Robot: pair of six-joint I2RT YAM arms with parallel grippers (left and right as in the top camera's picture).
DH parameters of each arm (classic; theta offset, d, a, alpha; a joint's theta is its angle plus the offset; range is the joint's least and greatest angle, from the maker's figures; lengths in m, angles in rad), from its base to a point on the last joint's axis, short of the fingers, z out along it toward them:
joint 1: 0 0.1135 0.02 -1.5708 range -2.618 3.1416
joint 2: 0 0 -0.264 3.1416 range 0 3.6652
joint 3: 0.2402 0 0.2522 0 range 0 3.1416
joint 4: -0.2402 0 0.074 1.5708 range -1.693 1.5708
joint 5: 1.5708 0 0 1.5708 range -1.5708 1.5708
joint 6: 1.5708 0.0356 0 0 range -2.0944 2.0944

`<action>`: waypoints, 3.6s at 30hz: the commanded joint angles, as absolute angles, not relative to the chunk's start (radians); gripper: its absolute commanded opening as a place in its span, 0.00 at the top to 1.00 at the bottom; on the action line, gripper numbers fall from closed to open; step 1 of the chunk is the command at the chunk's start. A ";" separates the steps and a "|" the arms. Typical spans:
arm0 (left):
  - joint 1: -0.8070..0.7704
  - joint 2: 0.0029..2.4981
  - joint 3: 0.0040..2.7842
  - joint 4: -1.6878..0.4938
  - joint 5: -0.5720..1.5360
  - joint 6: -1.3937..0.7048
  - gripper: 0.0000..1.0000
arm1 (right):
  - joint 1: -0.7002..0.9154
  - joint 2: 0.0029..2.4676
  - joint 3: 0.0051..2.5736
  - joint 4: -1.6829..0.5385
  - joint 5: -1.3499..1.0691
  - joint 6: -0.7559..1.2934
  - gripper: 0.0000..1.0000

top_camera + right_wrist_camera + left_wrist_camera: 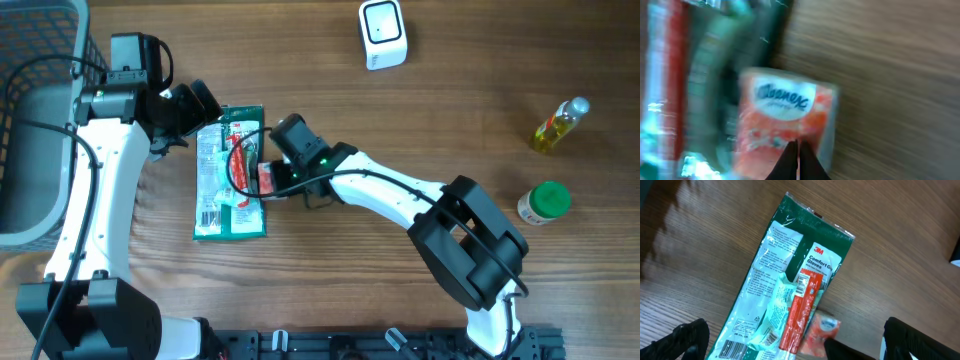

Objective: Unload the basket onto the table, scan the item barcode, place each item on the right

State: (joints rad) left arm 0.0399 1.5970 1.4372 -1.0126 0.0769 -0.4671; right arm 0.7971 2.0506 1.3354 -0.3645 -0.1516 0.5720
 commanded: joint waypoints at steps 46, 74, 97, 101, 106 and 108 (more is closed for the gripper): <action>0.044 1.596 1.440 -1.013 0.078 -0.448 0.00 | 0.635 2.006 1.314 -0.617 -0.237 0.635 0.67; 0.044 1.596 1.440 -1.013 0.078 -0.448 0.00 | 0.668 2.006 1.314 -0.567 -0.200 0.637 0.68; 0.044 1.596 1.440 -1.013 0.078 -0.448 0.00 | 0.661 2.006 1.283 -0.537 -0.152 0.658 0.69; 0.044 1.596 1.440 -1.013 0.078 -0.448 0.00 | 0.661 2.006 1.250 -0.498 -0.183 0.662 0.75; 0.044 1.596 1.440 -1.013 0.078 -0.448 0.00 | 0.644 1.958 1.287 -0.492 -0.216 0.631 0.96; 0.044 1.596 1.440 -1.013 0.078 -0.448 0.00 | 0.628 1.890 1.305 -0.502 -0.213 0.547 0.96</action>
